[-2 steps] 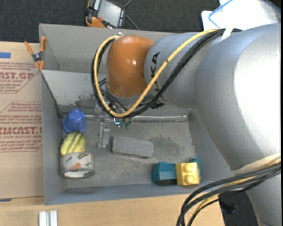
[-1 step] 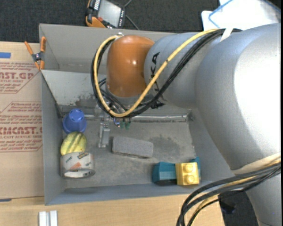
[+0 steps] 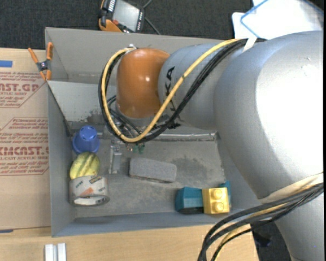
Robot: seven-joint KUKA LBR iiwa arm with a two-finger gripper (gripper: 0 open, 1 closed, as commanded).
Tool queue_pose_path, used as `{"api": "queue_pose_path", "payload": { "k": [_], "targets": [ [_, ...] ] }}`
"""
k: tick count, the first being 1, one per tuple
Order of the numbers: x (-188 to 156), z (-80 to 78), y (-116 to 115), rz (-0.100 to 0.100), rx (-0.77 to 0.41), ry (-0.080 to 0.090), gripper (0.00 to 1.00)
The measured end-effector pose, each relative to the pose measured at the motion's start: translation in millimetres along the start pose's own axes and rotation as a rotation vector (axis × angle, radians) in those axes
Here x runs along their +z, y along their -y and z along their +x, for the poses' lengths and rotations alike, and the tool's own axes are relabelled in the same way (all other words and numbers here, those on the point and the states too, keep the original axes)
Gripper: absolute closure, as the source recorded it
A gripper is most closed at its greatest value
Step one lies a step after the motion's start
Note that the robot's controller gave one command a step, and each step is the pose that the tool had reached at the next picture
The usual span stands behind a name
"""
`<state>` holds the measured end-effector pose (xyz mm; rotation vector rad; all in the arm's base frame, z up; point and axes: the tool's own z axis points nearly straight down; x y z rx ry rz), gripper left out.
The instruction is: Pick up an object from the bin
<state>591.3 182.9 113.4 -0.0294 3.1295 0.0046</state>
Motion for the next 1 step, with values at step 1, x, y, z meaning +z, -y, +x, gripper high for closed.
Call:
{"api": "queue_pose_path", "payload": {
  "k": [1],
  "targets": [
    [13.7,33.0,-56.3,0.001,-0.172,-0.002,0.0]
  ]
}}
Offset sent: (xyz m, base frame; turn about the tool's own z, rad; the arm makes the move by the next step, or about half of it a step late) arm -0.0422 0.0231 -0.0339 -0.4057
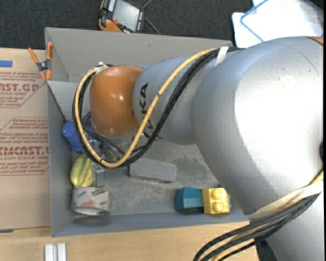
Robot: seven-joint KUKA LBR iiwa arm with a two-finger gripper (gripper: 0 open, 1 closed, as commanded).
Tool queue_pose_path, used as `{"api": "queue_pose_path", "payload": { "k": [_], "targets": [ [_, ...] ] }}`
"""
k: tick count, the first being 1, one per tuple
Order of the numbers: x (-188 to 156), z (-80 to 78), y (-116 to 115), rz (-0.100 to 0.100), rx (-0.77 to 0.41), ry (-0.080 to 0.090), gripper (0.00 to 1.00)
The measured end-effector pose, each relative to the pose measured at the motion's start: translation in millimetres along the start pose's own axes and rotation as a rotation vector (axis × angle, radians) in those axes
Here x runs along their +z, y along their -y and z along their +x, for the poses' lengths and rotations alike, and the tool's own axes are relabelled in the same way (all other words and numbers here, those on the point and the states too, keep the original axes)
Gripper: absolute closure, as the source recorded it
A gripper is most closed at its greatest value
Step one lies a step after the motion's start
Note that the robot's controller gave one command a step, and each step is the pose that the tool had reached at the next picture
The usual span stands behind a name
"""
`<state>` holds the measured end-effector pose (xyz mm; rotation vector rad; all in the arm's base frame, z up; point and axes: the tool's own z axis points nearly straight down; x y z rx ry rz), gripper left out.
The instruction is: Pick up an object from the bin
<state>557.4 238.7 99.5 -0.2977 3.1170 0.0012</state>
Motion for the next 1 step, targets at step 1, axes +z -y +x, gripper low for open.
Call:
{"api": "queue_pose_path", "payload": {
  "k": [1],
  "targets": [
    [19.7,13.8,29.7,0.002,-0.226,-0.006,0.0]
  ]
}}
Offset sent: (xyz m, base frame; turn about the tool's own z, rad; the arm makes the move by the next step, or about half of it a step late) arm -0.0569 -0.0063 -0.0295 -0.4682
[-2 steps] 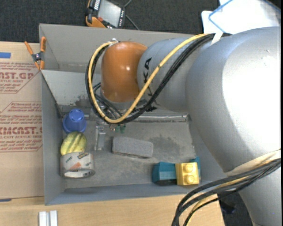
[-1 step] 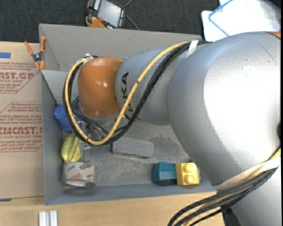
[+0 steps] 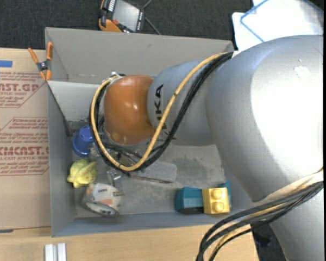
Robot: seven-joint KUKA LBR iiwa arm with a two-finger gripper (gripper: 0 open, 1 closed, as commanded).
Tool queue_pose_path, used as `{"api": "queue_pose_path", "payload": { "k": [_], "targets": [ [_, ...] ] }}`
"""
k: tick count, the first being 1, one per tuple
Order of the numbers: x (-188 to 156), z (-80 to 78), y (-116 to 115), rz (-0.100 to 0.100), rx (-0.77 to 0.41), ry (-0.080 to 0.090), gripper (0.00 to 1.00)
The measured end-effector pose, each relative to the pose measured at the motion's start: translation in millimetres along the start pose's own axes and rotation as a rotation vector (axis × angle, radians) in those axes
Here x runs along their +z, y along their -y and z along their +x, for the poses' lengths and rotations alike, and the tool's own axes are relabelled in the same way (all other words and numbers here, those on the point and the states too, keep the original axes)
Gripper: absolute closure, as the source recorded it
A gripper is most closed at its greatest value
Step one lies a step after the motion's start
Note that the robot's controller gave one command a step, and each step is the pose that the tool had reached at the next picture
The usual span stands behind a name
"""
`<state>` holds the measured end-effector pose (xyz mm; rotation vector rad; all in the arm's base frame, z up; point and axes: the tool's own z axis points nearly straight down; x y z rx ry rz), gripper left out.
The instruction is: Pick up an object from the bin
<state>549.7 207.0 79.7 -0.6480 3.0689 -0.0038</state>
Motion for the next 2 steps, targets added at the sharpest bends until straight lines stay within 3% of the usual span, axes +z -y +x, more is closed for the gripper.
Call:
{"api": "queue_pose_path", "payload": {
  "k": [1,2],
  "targets": [
    [-1,20.6,-35,0.013,-0.243,0.055,0.0],
    [2,8.9,-21,-0.001,0.209,0.023,0.0]
  ]
}}
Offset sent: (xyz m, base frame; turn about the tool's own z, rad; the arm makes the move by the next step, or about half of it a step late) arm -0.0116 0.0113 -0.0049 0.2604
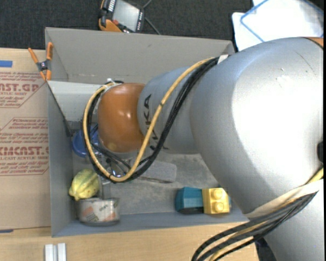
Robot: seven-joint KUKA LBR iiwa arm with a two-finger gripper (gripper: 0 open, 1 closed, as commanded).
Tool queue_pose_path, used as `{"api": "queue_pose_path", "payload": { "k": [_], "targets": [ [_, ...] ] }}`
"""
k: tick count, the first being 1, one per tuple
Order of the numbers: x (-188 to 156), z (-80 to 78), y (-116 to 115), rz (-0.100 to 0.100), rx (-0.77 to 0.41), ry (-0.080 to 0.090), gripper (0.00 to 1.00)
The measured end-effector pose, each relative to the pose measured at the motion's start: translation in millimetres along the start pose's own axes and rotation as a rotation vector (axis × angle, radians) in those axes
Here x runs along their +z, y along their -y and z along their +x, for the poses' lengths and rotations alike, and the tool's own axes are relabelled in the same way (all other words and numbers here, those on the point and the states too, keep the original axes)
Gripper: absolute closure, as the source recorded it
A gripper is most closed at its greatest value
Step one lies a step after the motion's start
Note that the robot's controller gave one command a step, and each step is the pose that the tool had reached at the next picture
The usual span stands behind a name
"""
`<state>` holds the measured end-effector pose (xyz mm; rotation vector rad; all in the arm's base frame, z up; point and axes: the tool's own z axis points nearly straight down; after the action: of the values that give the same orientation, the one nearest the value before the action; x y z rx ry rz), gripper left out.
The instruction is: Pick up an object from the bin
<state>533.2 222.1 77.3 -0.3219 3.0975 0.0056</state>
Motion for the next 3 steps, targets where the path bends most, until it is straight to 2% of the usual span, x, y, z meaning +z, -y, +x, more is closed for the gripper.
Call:
{"api": "queue_pose_path", "payload": {
  "k": [1,2,3],
  "targets": [
    [2.1,13.9,-9.2,0.003,-0.309,0.022,0.0],
    [2.7,21.5,-5.0,0.001,-0.315,0.015,1.0],
    [2.7,21.5,-5.0,0.001,-0.314,0.015,1.0]
  ]
}}
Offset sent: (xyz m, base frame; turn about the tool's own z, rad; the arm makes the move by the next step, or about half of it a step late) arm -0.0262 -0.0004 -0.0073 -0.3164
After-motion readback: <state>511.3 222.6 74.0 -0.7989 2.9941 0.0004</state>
